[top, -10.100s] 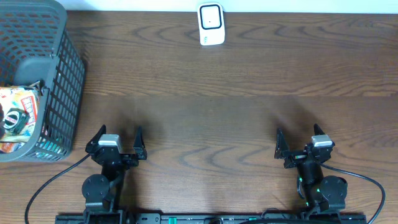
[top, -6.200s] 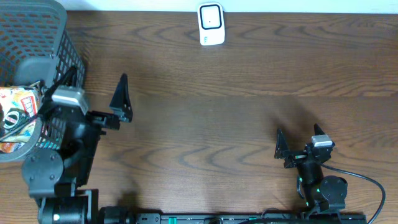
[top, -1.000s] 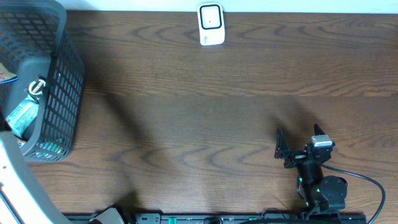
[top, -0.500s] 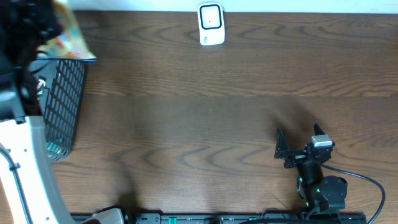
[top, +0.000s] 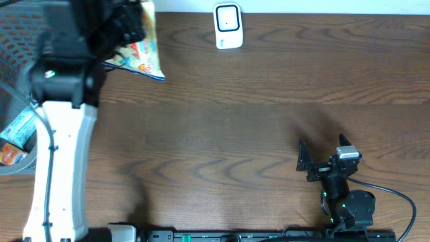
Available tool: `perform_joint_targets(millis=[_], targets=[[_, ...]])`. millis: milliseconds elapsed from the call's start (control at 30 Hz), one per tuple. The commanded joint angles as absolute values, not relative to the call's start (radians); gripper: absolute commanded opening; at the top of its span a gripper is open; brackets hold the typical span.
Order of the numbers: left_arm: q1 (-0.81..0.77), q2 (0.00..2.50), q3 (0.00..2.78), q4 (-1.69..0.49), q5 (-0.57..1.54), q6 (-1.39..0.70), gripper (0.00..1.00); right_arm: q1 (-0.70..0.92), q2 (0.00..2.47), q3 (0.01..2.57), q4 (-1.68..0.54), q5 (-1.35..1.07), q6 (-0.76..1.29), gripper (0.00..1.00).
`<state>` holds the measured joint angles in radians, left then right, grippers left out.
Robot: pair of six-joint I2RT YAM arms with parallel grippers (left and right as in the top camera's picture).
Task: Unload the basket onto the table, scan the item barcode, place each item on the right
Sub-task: 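Lift the packet out and carry it toward the white scanner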
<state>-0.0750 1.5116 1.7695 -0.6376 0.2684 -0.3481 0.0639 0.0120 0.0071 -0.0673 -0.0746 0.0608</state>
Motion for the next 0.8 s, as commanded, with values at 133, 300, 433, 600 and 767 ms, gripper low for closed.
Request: perform_joint_targets(millis=[133, 300, 433, 600, 767], targets=[[-0.189, 1.637, 1.78, -0.65, 0.19, -0.373, 0.08, 0.058, 0.007, 0.006, -0.072, -0.078, 0.063, 0.99], [-0.229, 1.697, 1.78, -0.651, 0.189, -0.396, 0.07, 0.058, 0.007, 0.006, -0.072, -0.078, 0.063, 0.99], [-0.245, 1.732, 1.778, -0.678, 0.189, -0.505, 0.07, 0.058, 0.007, 0.006, -0.072, -0.078, 0.063, 0.99], [-0.27, 1.778, 1.77, -0.714, 0.189, -0.569, 0.08, 0.058, 0.007, 0.006, -0.072, -0.078, 0.063, 0.99], [-0.302, 1.838, 1.769, -0.717, 0.189, -0.599, 0.08, 0.058, 0.007, 0.006, -0.071, -0.078, 0.063, 0.99]])
